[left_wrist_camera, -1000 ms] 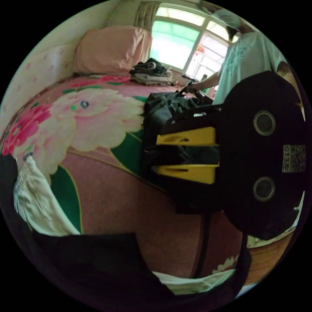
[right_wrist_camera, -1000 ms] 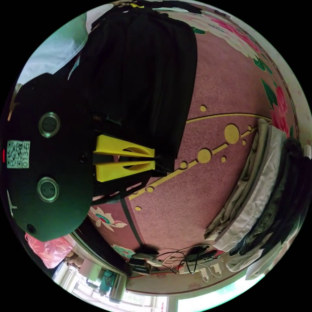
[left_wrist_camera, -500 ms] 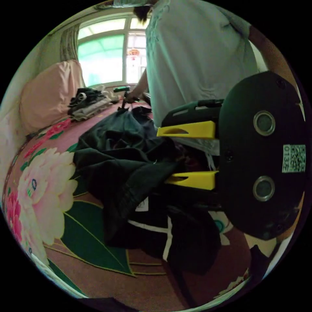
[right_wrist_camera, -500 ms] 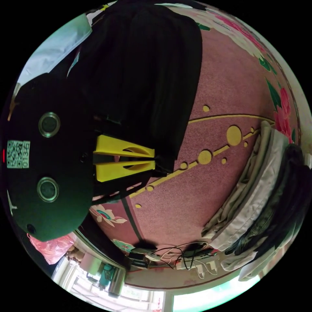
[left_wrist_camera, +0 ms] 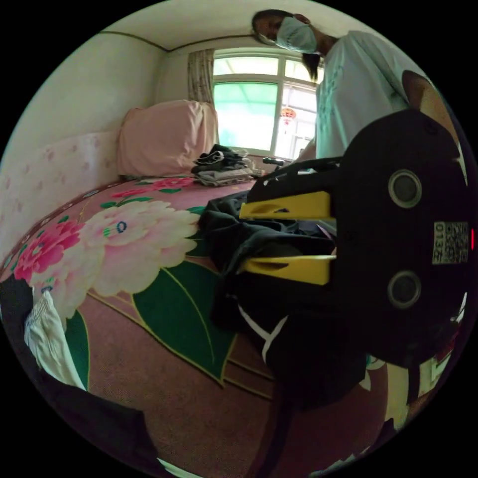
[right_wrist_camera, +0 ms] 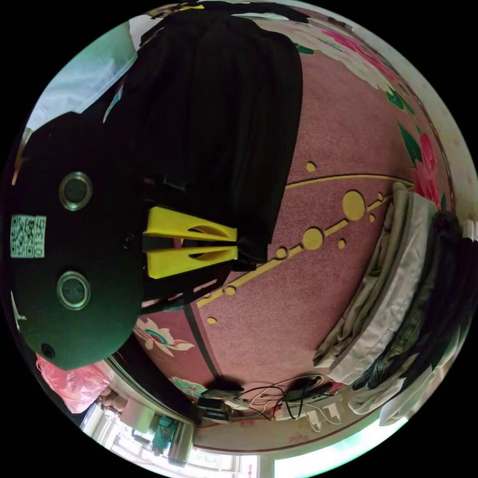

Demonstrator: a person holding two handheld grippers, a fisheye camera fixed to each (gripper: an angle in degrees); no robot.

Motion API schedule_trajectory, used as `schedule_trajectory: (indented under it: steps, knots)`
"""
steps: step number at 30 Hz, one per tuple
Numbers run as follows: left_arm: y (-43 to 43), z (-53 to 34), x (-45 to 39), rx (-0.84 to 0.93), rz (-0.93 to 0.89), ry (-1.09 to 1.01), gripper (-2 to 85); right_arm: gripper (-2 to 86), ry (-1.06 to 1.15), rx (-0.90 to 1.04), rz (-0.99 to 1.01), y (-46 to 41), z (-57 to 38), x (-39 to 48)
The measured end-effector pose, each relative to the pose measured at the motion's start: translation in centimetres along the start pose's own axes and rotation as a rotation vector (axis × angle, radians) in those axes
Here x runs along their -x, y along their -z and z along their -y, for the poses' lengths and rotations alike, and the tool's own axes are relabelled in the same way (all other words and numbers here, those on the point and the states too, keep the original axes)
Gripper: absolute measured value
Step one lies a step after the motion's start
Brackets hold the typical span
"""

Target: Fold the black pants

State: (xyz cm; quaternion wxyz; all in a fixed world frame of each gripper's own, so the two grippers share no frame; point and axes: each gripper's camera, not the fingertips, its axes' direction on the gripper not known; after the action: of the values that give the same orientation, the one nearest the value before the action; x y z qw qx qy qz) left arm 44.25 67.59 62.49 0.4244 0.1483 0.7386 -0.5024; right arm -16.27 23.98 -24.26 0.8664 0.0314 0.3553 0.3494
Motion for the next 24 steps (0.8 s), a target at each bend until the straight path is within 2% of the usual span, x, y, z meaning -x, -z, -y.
schedule_trajectory:
  steps: [2, 5, 7, 10, 15, 20, 23, 24]
  knots:
    - [0.4, 0.8, 0.6, -0.027, -0.018, 0.032, 3.3, 1.5, 0.007, 0.006, 0.009, 0.6, -0.2, -0.4]
    - [2.5, 1.7, -0.9, -0.130, -0.021, -0.074, 2.0, 1.3, -0.003, -0.009, 0.016, 2.4, -0.6, -1.4]
    - [6.1, 1.6, -2.8, -0.314, -0.023, -0.206, 1.6, 1.2, -0.049, -0.141, 0.033, 6.2, -1.3, -3.0]
    - [10.1, 1.8, -3.3, -0.491, -0.080, -0.257, 1.4, 1.2, -0.091, -0.330, 0.094, 11.3, -1.9, -5.1]
    - [11.8, 5.3, -2.2, -0.498, -0.062, -0.153, 1.6, 1.4, -0.082, -0.443, 0.094, 16.3, -0.3, -5.9]
    - [10.6, 10.2, -1.9, -0.495, -0.032, -0.101, 2.8, 2.4, -0.061, -0.438, 0.102, 17.9, 3.7, -5.3]
    - [8.3, 13.4, -2.0, -0.488, -0.001, -0.068, 7.7, 3.9, -0.110, -0.390, 0.088, 17.4, 6.9, -4.9]
    - [7.4, 14.6, -1.7, -0.455, -0.008, -0.049, 13.3, 5.2, -0.114, -0.344, 0.096, 17.0, 8.1, -4.7]
